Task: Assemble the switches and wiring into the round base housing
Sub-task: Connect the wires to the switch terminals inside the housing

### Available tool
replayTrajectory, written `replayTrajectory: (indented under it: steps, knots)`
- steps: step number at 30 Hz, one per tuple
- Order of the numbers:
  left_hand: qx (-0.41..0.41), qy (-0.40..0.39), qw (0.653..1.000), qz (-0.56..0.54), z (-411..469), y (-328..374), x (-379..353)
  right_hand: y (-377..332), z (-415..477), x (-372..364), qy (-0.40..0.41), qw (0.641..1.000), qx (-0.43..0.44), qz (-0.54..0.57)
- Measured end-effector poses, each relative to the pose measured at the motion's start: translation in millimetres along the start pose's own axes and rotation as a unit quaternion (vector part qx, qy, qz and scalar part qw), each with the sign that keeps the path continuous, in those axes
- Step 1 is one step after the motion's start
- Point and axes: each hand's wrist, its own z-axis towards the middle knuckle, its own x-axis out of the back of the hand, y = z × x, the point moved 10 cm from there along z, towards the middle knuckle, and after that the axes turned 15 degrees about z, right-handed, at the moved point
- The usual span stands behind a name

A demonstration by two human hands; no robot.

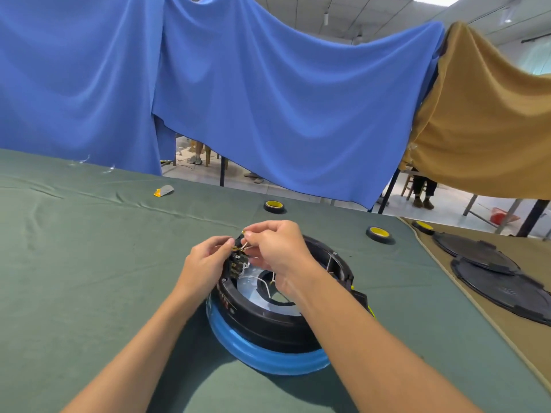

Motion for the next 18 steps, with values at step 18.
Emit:
replayTrajectory:
  steps: [18]
  knots:
    - [0.05, 0.012, 0.999, -0.015, 1.2, -17.2, -2.0, 30.5, 31.4, 16.0, 0.063, 0.988, -0.045, -0.13]
